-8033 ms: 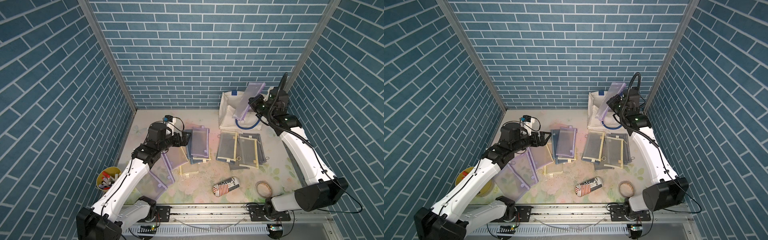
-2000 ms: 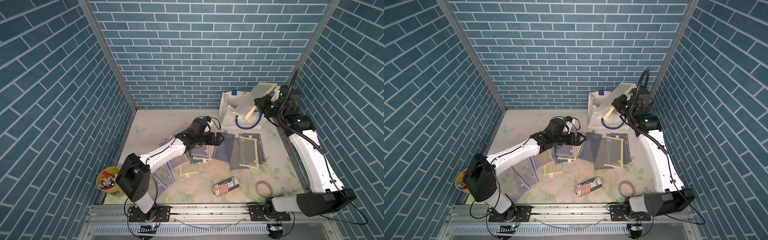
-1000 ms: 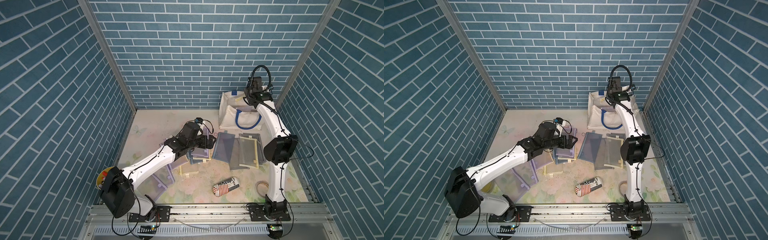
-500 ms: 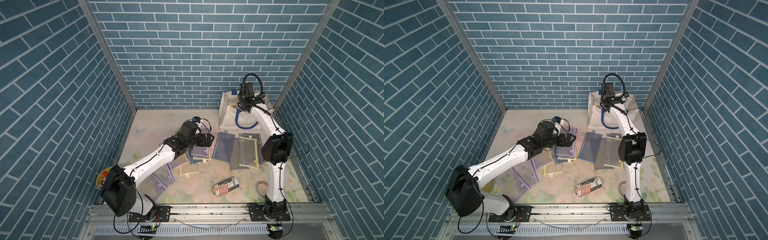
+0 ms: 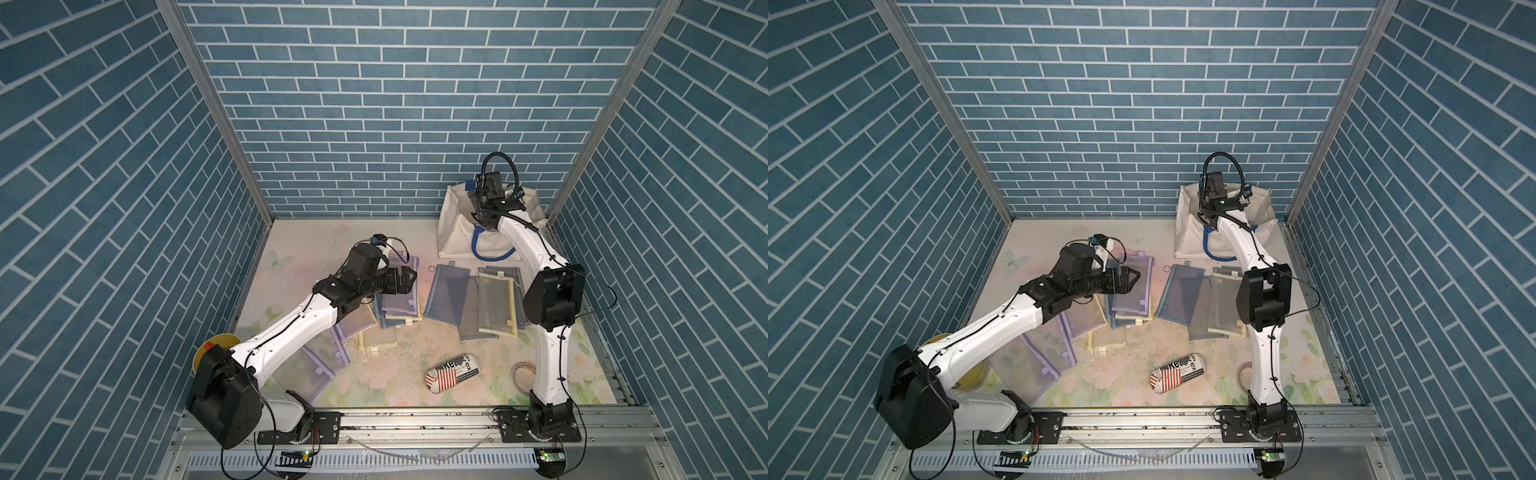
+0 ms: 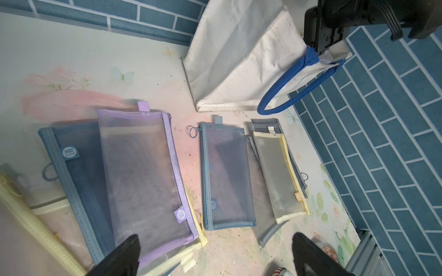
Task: Put the pencil pouch into the canvas bag
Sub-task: Place the pencil pouch in the canvas bag, then pick up the pencil pouch.
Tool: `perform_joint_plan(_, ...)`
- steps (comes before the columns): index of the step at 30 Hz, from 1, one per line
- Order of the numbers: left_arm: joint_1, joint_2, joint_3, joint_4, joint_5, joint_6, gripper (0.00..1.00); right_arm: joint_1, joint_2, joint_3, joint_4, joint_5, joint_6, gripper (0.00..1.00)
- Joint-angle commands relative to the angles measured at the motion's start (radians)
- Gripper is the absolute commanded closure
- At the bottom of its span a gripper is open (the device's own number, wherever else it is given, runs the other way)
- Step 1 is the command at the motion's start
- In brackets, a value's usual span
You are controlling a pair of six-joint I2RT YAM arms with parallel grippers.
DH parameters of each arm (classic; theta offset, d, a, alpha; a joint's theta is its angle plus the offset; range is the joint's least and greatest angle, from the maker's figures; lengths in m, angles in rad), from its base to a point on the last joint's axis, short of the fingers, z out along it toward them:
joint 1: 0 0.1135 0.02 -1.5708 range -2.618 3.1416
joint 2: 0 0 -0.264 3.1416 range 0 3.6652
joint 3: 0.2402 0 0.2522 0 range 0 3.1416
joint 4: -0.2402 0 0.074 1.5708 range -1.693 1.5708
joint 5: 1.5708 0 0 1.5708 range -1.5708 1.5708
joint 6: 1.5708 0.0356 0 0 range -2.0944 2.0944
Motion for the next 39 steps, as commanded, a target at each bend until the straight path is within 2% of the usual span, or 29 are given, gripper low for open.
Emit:
perform_joint_plan(1, 0.034, -0.023, -0.032, -0.053, 0.042, 0.008, 0.01, -0.003, -0.09, 0.037, -0.076, -0.039, -0.117, 0.01)
perform_joint_plan(6, 0.073, 0.001, 0.001, -0.081, 0.098, 0.038, 0.01, -0.01, -0.081, 0.129, -0.175, -0.151, -0.252, 0.01)
perform_joint_plan(9, 0.097, 0.035, 0.033, -0.091, 0.123, 0.031, 0.01, -0.01, -0.072, 0.198, -0.255, -0.178, -0.339, 0.01)
perform_joint_plan(12, 0.107, 0.065, 0.06, -0.096, 0.142, 0.029, 0.01, -0.01, -0.089, 0.201, -0.278, -0.207, -0.434, 0.02)
perform_joint_plan(17, 0.116, 0.12, 0.085, -0.106, 0.14, 0.029, 0.01, -0.029, -0.129, 0.161, -0.282, -0.287, -0.512, 0.01)
perform_joint_plan(22, 0.124, 0.178, 0.134, -0.121, 0.121, 0.017, 0.01, -0.038, -0.101, 0.241, -0.325, -0.469, -0.645, 0.06)
perform_joint_plan(24, 0.15, 0.201, 0.12, -0.072, 0.163, -0.034, 0.01, -0.029, -0.094, 0.268, -0.381, -0.55, -0.702, 0.07)
perform_joint_plan(27, 0.205, 0.252, 0.084, 0.007, 0.254, -0.131, 0.02, -0.004, -0.141, 0.153, -0.393, -0.67, -0.773, 0.09)
perform_joint_plan(31, 0.213, 0.286, 0.107, -0.068, 0.178, -0.072, 0.03, 0.051, -0.234, -0.128, -0.295, -0.801, -0.79, 0.09)
perform_joint_plan(34, 0.232, 0.317, 0.1, -0.072, 0.166, -0.066, 0.06, 0.092, -0.242, -0.281, -0.193, -0.876, -0.762, 0.11)
perform_joint_plan(39, 0.232, 0.373, 0.119, -0.092, 0.157, -0.056, 0.16, 0.127, -0.164, -0.357, -0.097, -0.981, -0.677, 0.16)
